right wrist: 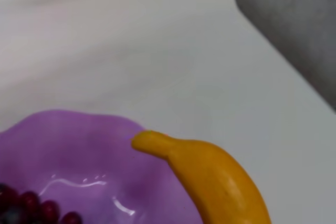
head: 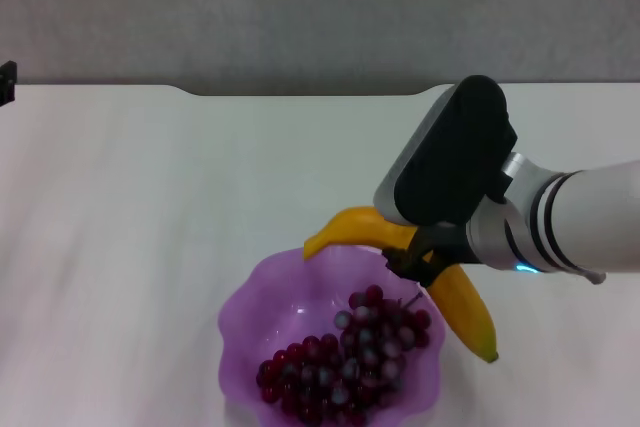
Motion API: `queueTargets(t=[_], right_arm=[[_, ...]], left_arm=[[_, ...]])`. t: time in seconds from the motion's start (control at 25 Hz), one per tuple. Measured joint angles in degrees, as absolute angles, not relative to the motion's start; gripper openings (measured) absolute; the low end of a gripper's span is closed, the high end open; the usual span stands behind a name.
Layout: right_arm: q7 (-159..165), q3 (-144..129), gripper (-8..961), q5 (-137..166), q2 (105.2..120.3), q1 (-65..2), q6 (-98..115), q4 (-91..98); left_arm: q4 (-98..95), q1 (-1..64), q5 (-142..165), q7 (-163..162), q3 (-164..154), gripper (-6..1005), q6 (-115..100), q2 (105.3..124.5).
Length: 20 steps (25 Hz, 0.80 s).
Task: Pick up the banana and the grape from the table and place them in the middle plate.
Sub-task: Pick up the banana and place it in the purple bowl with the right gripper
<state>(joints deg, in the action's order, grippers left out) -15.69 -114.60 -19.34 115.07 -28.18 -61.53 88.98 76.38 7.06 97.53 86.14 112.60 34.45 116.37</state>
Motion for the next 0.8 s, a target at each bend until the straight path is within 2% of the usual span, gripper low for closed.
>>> queueTargets(t=[0.4, 0.8], right_arm=[[-15.26, -116.43, 511, -16.58, 115.07, -28.41, -56.67, 87.72], [-14.18, -121.89, 511, -17.32, 115.21, -31.95, -54.53, 84.55]], left_arm=[[76.38, 7.21, 97.56, 86.13, 112.58, 857, 34.45, 116.37], [75.89, 7.53, 97.72, 86.20, 112.24, 856, 34.45, 116.36]])
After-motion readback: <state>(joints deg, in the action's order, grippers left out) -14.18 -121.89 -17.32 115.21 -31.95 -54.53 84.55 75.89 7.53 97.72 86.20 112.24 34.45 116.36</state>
